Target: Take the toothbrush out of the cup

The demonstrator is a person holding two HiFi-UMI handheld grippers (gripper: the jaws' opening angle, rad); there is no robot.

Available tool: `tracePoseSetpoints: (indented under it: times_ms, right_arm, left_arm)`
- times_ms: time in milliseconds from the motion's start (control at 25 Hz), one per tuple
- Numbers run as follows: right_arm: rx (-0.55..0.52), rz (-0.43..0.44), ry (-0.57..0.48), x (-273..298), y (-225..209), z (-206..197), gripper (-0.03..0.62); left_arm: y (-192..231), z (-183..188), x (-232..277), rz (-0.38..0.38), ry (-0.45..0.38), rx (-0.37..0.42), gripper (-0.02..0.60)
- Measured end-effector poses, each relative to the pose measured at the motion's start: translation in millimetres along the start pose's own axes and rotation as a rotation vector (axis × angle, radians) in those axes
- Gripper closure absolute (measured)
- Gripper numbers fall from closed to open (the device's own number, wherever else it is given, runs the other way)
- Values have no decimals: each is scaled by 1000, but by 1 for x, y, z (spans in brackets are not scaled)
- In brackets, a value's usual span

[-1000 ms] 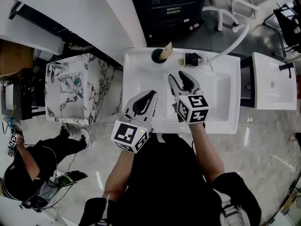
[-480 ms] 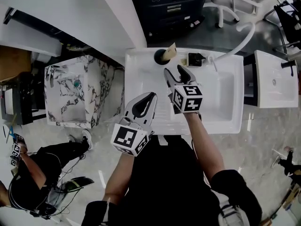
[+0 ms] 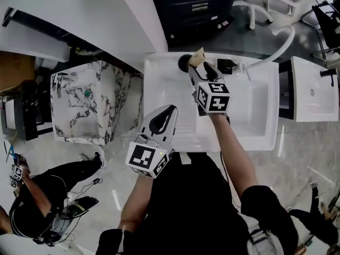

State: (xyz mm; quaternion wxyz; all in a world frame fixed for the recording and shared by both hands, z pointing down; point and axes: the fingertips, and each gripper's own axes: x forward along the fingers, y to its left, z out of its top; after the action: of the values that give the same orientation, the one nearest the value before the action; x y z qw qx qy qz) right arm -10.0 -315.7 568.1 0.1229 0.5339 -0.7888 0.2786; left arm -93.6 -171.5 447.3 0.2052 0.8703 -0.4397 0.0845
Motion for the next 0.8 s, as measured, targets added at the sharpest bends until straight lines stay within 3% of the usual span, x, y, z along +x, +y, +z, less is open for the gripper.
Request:
tracePoseSetpoints:
  times_ms: [800]
  right_arm:
    - [-12,-63,6,21,-9,5,506]
  left_arm:
    - [10,1,-14,44,-7,-3,554]
